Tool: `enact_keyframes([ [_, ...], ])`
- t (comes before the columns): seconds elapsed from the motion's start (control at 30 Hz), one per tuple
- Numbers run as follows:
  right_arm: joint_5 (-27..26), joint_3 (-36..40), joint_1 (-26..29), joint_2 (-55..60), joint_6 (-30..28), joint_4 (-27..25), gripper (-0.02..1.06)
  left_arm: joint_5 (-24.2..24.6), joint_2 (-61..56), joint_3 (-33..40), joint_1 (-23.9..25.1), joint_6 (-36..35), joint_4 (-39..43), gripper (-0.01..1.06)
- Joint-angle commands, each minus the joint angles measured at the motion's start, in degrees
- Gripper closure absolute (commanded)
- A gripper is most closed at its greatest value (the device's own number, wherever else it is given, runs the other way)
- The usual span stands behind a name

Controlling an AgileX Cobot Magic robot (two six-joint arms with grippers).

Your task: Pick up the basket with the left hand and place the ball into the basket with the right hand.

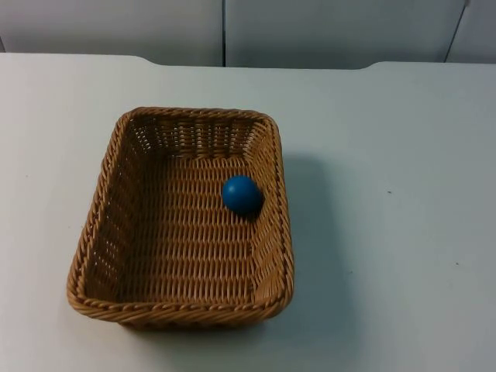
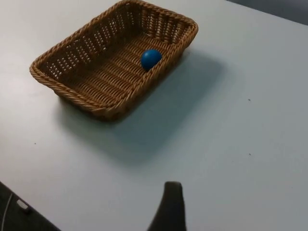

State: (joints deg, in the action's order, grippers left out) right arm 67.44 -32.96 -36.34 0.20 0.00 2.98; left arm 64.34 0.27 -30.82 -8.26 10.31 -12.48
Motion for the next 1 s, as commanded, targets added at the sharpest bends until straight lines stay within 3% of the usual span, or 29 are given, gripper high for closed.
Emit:
enact_keyframes([
  [0.0,-0.34,0.27,-0.1,-0.2,0.0,-0.14,0.33,-0.48,-0.27,0.29,0.03,-0.28,1.06,0.33],
  [0.27,-3.56,0.38,-0.1,-0.2,-0.34,-0.14,0.33,-2.42,-0.27,1.44,0.03,-0.42,0.82,0.33],
  [0.4,-5.7,3.9,-0.1,-0.2,-0.85,-0.16,0.33,-2.42,-0.27,1.44,0.03,-0.42,0.82,0.33],
  [0.6,-5.67,3.87,-0.1,-0.2,0.0,0.27,0.33,-2.42,-0.27,1.44,0.03,-0.42,0.82,0.31],
  [0.77,-5.67,3.87,-0.1,-0.2,0.0,0.27,0.33,-2.42,-0.27,1.44,0.03,-0.42,0.82,0.08],
  [0.97,-5.67,3.87,-0.1,-0.2,0.0,0.27,0.33,-2.42,-0.27,1.44,0.03,-0.42,0.82,0.0],
])
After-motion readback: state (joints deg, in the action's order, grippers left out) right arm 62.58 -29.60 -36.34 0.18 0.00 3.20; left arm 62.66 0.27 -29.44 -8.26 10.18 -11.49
